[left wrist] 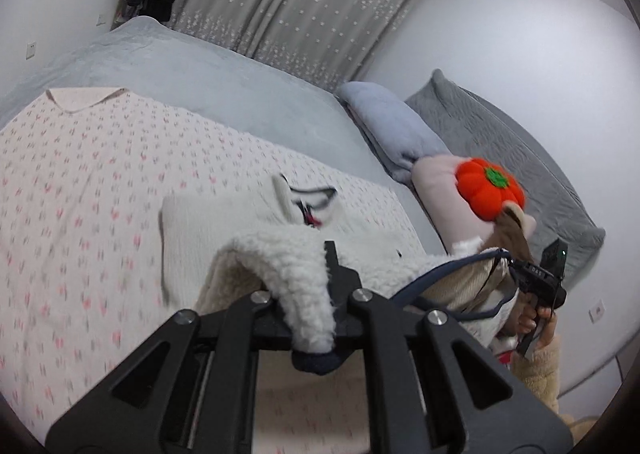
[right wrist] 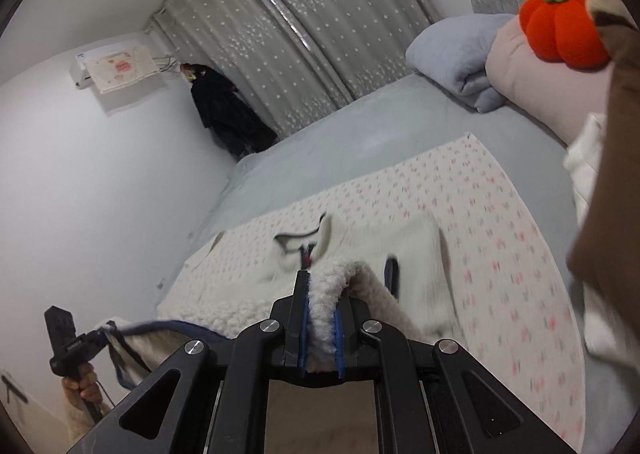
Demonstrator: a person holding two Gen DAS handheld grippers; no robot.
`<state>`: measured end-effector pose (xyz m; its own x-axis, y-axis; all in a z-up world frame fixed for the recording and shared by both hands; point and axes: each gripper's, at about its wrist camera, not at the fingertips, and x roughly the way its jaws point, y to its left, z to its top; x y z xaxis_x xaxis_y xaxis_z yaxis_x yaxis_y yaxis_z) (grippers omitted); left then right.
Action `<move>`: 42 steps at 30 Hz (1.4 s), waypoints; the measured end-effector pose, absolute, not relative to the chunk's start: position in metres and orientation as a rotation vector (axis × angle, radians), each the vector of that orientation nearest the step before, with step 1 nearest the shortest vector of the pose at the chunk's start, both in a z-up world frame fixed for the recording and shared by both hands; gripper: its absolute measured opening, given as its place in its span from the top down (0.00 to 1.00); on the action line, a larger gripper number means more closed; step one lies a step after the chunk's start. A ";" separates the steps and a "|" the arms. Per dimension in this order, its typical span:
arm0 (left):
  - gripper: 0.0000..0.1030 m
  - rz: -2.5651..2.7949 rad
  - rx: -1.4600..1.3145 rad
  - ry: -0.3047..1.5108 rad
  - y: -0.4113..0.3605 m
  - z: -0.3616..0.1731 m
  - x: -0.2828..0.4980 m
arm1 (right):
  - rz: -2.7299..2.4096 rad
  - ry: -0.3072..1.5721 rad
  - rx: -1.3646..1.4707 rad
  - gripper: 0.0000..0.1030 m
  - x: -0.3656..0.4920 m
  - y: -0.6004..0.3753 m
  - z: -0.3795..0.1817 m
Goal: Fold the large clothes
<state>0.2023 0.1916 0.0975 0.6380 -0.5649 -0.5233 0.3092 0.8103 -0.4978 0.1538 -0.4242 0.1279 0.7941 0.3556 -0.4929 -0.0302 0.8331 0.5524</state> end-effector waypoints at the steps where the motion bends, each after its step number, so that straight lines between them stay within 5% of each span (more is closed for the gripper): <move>1: 0.89 -0.498 -0.392 0.724 0.188 0.096 0.223 | 0.211 0.622 0.562 0.90 0.170 -0.426 0.127; 12: 0.80 -0.297 -0.411 0.964 0.159 -0.031 0.419 | 0.126 0.753 0.801 0.81 0.364 -0.468 0.008; 14: 0.76 -0.287 -0.372 1.028 0.153 -0.056 0.428 | 0.108 0.795 0.842 0.71 0.377 -0.477 -0.019; 16: 0.75 -0.303 -0.370 1.031 0.153 -0.066 0.428 | 0.042 0.796 0.849 0.42 0.378 -0.487 -0.033; 17: 0.75 -0.314 -0.384 1.026 0.156 -0.067 0.427 | 0.017 0.773 0.864 0.38 0.373 -0.494 -0.036; 21: 0.65 -0.378 -0.491 1.005 0.170 -0.056 0.427 | 0.044 0.719 0.940 0.36 0.352 -0.510 -0.035; 26: 0.56 -0.369 -0.433 0.995 0.171 -0.037 0.425 | 0.071 0.767 0.693 0.35 0.327 -0.488 -0.010; 27: 0.49 -0.359 -0.426 0.987 0.175 -0.034 0.424 | 0.075 0.776 0.641 0.34 0.324 -0.481 -0.005; 28: 0.30 -0.316 -0.413 0.966 0.179 -0.029 0.422 | 0.075 0.785 0.584 0.32 0.318 -0.474 -0.002; 30: 0.16 -0.229 -0.386 0.879 0.186 -0.018 0.413 | 0.073 0.796 0.504 0.29 0.306 -0.466 -0.001; 42: 0.15 -0.198 -0.170 0.917 0.202 -0.033 0.311 | 0.030 0.813 0.392 0.21 0.211 -0.457 -0.025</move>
<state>0.3112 0.2018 -0.0334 0.5920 -0.2418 -0.7688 0.0975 0.9684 -0.2295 0.2114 -0.4574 -0.0250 0.6906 0.1750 -0.7017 0.1224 0.9280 0.3519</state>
